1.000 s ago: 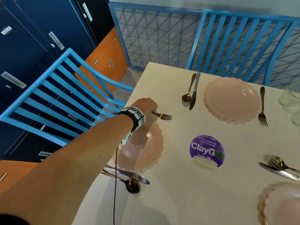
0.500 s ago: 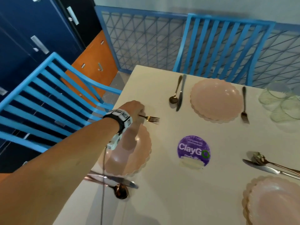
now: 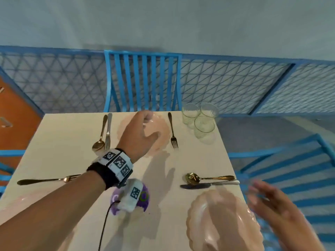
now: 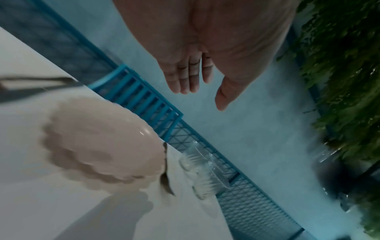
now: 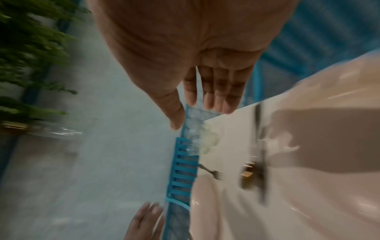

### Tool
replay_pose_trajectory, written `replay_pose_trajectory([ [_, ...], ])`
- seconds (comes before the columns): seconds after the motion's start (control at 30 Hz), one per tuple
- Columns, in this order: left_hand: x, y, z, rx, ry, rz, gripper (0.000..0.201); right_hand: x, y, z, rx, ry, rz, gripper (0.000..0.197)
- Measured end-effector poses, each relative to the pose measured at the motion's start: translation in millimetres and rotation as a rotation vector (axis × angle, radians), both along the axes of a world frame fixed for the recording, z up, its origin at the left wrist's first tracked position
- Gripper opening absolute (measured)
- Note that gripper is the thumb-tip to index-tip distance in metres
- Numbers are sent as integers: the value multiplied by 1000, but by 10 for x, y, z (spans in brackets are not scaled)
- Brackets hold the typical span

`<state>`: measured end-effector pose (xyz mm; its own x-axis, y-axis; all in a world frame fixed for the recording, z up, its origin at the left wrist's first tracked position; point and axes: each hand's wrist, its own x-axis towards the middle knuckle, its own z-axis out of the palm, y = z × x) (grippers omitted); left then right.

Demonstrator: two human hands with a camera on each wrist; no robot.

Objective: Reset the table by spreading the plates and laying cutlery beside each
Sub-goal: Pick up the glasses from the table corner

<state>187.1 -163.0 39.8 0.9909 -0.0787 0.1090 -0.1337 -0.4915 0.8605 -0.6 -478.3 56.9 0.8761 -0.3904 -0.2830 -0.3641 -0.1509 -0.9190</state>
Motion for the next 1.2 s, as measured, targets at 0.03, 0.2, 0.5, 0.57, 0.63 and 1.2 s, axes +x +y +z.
replay_pose_trajectory([
  [0.03,158,-230,-55,-35,31,-21,55,207,12,-60,30,-18,-34,68],
  [0.2,895,-1021,-462,-18,160,-33,80,1702,29,-726,25,31,-37,94],
  [0.5,1607,-1477,-1287,-52,321,18,108,2425,92,-1318,-90,56,52,98],
  [0.57,1676,-1534,-1356,-59,282,27,105,2469,108,-1287,-76,25,57,94],
  [0.63,1722,-1574,-1378,-92,254,10,100,2500,119,-1249,-47,5,60,89],
  [1.2,1019,-1185,-1114,-284,104,98,74,2253,96,-1179,-147,-144,60,75],
])
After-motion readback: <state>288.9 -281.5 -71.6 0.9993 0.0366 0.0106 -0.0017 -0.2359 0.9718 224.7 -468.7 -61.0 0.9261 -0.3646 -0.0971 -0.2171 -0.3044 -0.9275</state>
